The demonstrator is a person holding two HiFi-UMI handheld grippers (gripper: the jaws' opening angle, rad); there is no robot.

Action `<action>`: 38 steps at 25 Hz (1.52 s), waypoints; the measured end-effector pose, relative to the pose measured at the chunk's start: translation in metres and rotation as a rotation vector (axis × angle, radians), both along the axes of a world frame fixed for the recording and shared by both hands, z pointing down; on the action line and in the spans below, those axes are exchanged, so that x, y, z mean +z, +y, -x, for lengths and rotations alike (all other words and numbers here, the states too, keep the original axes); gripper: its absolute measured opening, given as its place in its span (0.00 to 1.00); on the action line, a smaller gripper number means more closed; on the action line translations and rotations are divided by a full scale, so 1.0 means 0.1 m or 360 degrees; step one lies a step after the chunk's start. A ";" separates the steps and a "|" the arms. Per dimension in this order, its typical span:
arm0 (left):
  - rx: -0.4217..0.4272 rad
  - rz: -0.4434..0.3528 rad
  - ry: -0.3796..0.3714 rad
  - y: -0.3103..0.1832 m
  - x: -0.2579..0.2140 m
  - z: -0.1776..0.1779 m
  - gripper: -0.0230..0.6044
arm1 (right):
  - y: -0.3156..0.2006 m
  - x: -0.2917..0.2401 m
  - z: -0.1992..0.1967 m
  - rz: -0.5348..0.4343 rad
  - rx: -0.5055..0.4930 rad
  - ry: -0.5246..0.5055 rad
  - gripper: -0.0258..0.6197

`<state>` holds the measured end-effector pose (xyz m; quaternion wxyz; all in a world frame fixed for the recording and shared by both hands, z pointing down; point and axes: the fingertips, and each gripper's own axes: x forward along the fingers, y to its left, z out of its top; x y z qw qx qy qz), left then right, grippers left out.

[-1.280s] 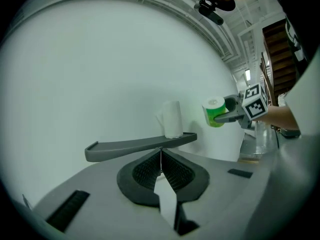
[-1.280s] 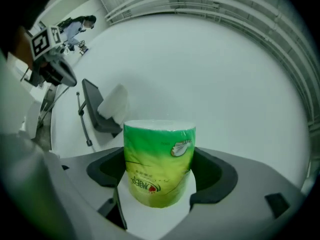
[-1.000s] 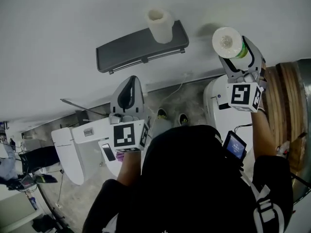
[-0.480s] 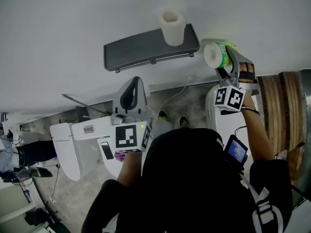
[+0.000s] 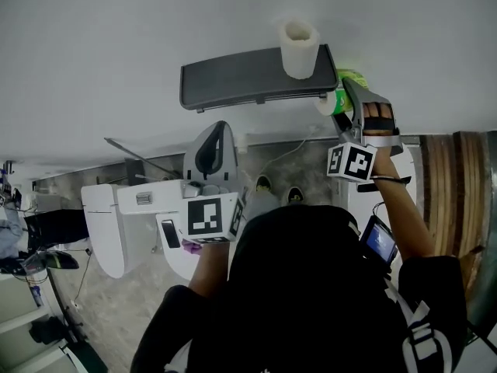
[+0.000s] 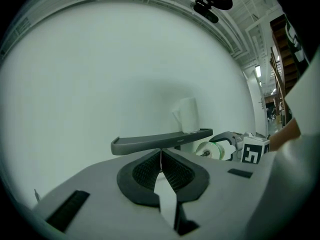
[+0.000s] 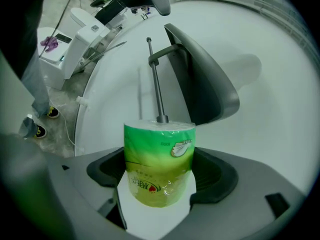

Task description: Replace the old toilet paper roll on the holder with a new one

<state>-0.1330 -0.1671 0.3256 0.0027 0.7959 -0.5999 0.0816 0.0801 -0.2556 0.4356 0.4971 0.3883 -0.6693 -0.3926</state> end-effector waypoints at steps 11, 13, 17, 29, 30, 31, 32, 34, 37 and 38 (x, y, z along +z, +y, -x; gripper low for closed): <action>-0.0032 0.0004 0.0011 -0.01 0.03 0.00 0.07 | 0.07 -0.06 0.37 -0.0040 -0.0077 0.0138 0.67; -0.0036 0.0004 0.0008 -0.01 0.04 0.01 0.07 | 0.09 -0.05 0.39 -0.0039 -0.0080 0.0187 0.67; -0.0037 0.0001 0.0018 0.02 0.04 0.00 0.07 | 0.17 -0.07 0.57 -0.0038 -0.0121 0.0234 0.67; -0.0049 -0.0010 0.0003 0.06 -0.01 0.04 0.07 | 0.31 -0.08 1.15 -0.0030 -0.0246 0.0249 0.67; -0.0054 -0.0009 0.0004 0.07 -0.02 0.05 0.07 | 0.31 -0.07 1.20 -0.0014 -0.0260 0.0244 0.67; -0.0059 -0.0009 0.0005 0.07 -0.02 0.06 0.07 | 0.31 -0.05 1.24 0.0000 -0.0266 0.0247 0.67; -0.0064 -0.0009 0.0008 0.07 -0.01 0.07 0.07 | 0.31 -0.03 1.26 0.0010 -0.0265 0.0256 0.67; -0.0069 -0.0004 0.0007 0.07 -0.01 0.09 0.07 | 0.30 -0.03 1.25 0.0010 -0.0260 0.0258 0.67; -0.0067 0.0003 0.0002 0.06 0.01 0.10 0.07 | 0.31 -0.06 1.27 0.0008 -0.0285 0.0224 0.67; -0.0064 0.0001 0.0002 0.06 0.01 0.10 0.07 | 0.32 -0.07 1.27 0.0019 -0.0303 0.0212 0.67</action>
